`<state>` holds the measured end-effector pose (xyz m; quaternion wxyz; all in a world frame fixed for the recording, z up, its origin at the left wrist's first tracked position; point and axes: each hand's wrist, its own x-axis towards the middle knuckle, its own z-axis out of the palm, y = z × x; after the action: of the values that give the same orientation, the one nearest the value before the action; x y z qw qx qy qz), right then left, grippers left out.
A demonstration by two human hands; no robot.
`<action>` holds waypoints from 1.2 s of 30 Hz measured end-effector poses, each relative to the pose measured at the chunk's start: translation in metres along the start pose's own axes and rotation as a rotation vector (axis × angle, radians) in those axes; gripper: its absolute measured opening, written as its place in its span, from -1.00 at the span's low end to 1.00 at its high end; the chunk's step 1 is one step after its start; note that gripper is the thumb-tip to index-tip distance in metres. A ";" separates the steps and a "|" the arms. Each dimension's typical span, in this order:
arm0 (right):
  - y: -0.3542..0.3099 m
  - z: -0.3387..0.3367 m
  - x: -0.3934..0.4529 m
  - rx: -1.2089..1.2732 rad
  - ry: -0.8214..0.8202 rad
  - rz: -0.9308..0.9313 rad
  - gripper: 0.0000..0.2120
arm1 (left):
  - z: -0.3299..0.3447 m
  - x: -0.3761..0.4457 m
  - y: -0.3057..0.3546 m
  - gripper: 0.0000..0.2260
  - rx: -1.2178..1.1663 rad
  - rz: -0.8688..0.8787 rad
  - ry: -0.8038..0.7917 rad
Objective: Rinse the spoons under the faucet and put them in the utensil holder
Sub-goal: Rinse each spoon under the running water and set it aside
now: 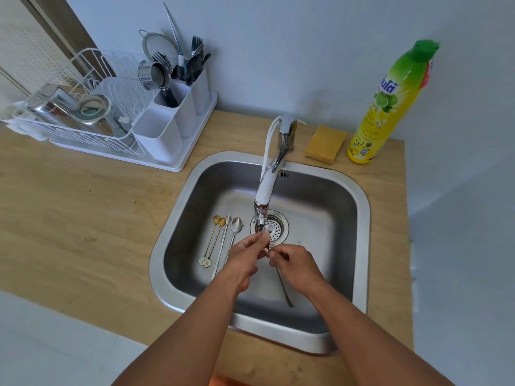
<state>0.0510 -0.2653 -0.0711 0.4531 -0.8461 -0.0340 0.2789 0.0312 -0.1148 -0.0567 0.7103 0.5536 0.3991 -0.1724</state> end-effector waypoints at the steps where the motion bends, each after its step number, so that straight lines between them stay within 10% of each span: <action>1: 0.000 0.001 -0.001 -0.025 -0.005 -0.010 -0.84 | 0.001 0.001 0.002 -0.74 -0.003 0.003 0.021; 20: 0.001 -0.003 -0.009 0.066 -0.031 -0.063 -0.79 | 0.005 -0.007 0.007 -0.89 0.154 0.237 0.006; 25: -0.004 -0.002 -0.009 0.043 0.023 -0.061 -0.82 | 0.022 -0.010 0.024 -0.71 0.207 0.125 0.148; 36: -0.011 -0.010 0.001 0.223 -0.014 -0.039 -0.75 | 0.006 -0.006 0.002 -0.58 0.056 -0.040 -0.123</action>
<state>0.0589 -0.2656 -0.0589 0.5493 -0.7878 -0.0223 0.2778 0.0308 -0.1209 -0.0502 0.7142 0.5534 0.3607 -0.2315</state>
